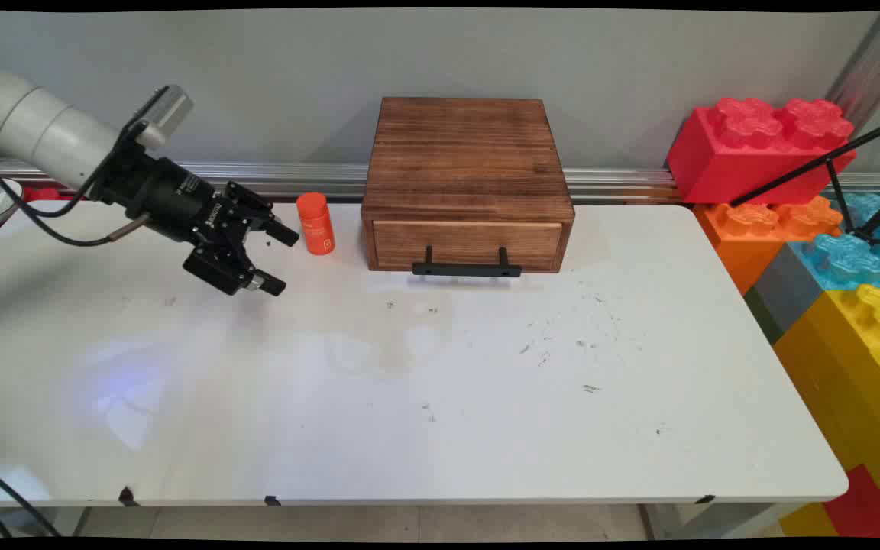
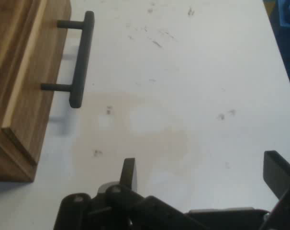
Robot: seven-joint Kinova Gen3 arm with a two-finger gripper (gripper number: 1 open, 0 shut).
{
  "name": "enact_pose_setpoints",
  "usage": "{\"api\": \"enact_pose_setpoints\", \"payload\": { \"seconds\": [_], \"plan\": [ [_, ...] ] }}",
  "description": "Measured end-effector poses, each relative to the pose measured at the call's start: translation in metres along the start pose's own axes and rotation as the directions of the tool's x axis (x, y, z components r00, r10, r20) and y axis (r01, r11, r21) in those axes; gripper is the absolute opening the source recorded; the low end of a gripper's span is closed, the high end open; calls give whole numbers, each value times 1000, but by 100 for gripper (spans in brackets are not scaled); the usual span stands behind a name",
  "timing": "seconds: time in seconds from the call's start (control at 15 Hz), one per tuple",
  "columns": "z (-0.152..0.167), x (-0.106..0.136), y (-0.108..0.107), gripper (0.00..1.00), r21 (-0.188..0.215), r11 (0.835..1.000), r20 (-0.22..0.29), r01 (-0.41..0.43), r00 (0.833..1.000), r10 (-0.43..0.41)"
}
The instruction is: Open the drawer
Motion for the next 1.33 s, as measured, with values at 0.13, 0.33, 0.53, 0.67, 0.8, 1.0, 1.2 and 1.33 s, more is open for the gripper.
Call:
{"api": "enact_pose_setpoints", "payload": {
  "seconds": [0.13, 0.33, 0.53, 0.67, 0.8, 1.0, 1.2, 1.33],
  "plan": [
    [5, 8, -2, 100, 9, 1000, -7, 6, 1000, -6],
    [15, 24, -5, 100, 25, 1000, -22, 14, 1000, -13],
    [27, 43, -11, 100, 44, 999, -36, 21, 999, -20],
    [38, 56, -15, 100, 59, 998, -42, 25, 999, -23],
    [49, 67, -18, 100, 71, 997, -40, 27, 999, -25],
    [66, 77, -23, 100, 86, 996, -25, 23, 999, -21],
    [83, 84, -26, 100, 97, 995, -3, 16, 1000, -15],
    [102, 90, -29, 100, 105, 995, 23, 2, 1000, -5]
  ]
}}
